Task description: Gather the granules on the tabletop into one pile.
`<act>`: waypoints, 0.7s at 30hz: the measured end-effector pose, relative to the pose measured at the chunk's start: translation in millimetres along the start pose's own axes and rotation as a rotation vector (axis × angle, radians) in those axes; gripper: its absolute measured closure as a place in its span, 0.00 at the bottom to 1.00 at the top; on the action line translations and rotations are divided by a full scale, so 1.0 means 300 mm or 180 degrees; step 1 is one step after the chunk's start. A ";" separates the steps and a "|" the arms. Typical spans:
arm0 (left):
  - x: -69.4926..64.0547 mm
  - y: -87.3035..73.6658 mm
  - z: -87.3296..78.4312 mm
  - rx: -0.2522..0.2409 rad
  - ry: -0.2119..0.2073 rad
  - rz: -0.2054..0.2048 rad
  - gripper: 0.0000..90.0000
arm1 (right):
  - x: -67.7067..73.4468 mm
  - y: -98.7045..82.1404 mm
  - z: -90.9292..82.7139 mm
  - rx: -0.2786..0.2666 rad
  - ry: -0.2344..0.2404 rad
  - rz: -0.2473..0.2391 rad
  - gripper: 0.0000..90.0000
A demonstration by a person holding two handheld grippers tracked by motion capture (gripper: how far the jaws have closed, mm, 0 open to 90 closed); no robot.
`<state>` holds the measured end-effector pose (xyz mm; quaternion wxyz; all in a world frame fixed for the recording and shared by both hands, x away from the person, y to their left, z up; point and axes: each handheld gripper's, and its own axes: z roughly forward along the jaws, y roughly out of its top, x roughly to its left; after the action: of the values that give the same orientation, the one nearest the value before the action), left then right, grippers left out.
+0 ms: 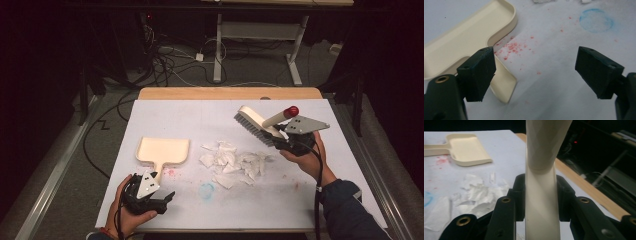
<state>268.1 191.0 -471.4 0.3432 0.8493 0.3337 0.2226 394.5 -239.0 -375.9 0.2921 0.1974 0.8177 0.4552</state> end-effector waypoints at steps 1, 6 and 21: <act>0.001 0.000 0.001 0.0004 0.0004 0.0000 0.18 | -0.001 0.001 -0.010 0.0017 -0.0017 0.0015 0.76; 0.000 -0.001 -0.002 0.0004 0.0008 0.0005 0.18 | -0.010 -0.009 -0.051 0.0177 -0.0204 0.0058 0.76; 0.001 0.000 -0.008 -0.0011 0.0026 -0.0006 0.18 | 0.021 -0.120 -0.097 0.1183 -0.0364 0.0174 0.76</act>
<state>266.8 192.1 -469.9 0.3436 0.8475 0.3355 0.2263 368.6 -271.8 -396.6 0.2841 0.2956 0.8641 0.2921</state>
